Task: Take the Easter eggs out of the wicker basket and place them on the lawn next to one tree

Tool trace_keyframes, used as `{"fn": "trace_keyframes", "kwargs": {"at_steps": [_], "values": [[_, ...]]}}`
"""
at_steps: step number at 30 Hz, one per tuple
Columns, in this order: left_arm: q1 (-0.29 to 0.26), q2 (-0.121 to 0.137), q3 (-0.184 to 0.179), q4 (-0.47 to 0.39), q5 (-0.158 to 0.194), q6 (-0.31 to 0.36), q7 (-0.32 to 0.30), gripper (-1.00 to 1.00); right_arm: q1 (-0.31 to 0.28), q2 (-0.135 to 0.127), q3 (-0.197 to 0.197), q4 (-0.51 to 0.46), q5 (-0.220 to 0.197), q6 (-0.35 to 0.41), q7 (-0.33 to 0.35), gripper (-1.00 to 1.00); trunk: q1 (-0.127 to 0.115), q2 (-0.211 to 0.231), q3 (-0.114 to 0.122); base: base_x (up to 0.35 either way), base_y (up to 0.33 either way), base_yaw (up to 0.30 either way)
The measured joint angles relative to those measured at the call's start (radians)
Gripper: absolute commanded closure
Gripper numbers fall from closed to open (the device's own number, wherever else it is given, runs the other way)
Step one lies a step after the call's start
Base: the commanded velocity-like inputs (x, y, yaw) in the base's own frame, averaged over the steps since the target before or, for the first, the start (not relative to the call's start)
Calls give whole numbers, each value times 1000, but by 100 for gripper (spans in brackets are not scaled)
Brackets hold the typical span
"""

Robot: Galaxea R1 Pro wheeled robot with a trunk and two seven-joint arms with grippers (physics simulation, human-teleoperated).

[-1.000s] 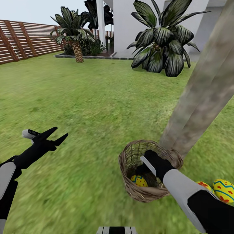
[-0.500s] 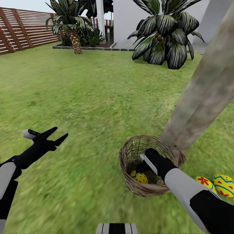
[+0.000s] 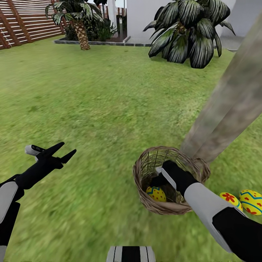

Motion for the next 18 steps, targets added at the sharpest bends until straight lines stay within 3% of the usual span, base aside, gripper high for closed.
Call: {"fn": "trace_keyframes", "kwargs": {"at_steps": [18], "values": [[0,0,0,0,1,0,0,-100,-2,-4,1,-50,5,-1,22,-100,8,-4,-70,0,0,0]]}}
